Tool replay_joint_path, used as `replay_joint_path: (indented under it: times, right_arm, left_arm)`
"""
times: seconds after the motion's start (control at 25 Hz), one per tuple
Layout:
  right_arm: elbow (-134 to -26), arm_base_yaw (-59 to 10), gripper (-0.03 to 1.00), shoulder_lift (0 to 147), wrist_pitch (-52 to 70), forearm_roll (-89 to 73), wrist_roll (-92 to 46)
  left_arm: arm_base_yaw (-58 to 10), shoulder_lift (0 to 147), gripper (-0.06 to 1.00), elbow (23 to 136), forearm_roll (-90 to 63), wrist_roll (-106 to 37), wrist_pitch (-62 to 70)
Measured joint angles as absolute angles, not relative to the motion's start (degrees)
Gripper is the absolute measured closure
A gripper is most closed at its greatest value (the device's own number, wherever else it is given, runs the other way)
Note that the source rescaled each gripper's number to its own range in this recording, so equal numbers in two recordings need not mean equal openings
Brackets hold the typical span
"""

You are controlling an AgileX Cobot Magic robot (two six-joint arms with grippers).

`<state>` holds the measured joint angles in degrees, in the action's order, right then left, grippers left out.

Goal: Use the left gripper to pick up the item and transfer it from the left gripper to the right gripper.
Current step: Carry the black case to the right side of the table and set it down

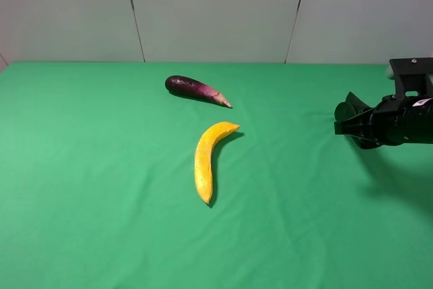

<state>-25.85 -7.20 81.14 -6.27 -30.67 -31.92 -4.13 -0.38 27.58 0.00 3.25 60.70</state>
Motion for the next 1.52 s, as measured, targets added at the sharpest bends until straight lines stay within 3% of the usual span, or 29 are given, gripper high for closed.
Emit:
replay_joint_path:
  times: [0.68, 0.76, 0.8, 0.92, 1.0, 1.16, 1.52]
  right_arm:
    - [-25.85, -7.20, 0.96, 82.16, 10.89, -30.67, -31.13]
    - [-25.85, -7.20, 0.85, 82.83, 12.83, -30.67, -31.10]
    - [-25.85, -7.20, 0.73, 83.06, 13.70, -30.67, -31.10]
    - [-25.85, -7.20, 0.22, 83.20, 14.22, -30.67, -31.10]
    - [-25.85, -7.20, 0.05, 83.94, 14.32, -30.62, -31.10]
    - [-25.88, -7.20, -0.02, 84.91, 14.43, -30.62, -31.10]
    - [-28.08, -7.20, -0.03, 84.84, 17.33, -30.51, -31.07]
  left_arm:
    - [-4.13, -0.38, -0.06, 27.58, 0.00, 3.25, 60.70]
    - [-4.13, -0.38, -0.06, 27.58, 0.00, 3.25, 60.70]
    - [-4.13, -0.38, -0.06, 27.58, 0.00, 3.25, 60.70]
    - [-4.13, -0.38, -0.06, 27.58, 0.00, 3.25, 60.70]
    - [-4.13, -0.38, -0.06, 27.58, 0.00, 3.25, 60.70]
    - [-4.13, -0.38, -0.06, 27.58, 0.00, 3.25, 60.70]
    - [-4.13, -0.38, -0.06, 27.58, 0.00, 3.25, 60.70]
